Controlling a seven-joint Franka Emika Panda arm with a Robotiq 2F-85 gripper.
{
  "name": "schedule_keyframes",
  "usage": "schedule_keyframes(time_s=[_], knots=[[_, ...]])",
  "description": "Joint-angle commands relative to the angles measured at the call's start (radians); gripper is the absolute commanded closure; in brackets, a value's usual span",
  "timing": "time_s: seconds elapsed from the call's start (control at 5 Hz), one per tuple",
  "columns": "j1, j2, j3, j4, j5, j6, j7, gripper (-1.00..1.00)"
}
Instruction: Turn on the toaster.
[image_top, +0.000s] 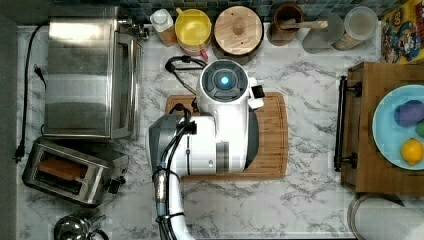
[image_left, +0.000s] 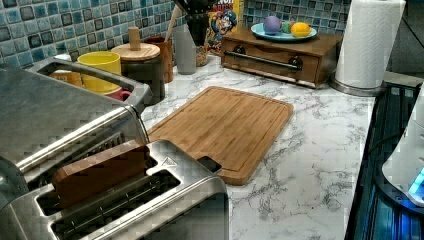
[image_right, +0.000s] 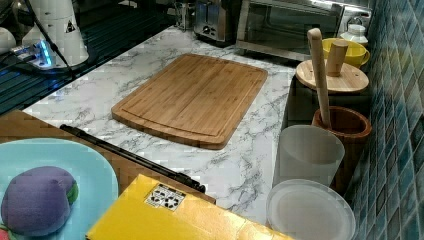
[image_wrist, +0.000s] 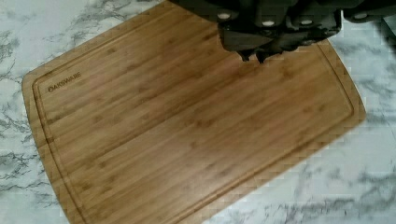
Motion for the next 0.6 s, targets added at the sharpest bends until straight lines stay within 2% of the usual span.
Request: schedule_keyframes(time_s=[0.2,0.4,0.6], knots=[[0.103,-0.133,0.081,-0.108,0.117,0.053,-0.11,1.0],[0.136,-0.198,0.113,-0.139,0.133,-0.016,-0.066,1.0],[0.16,-0.255,0.144,-0.223,0.141,0.03,-0.025,1.0]])
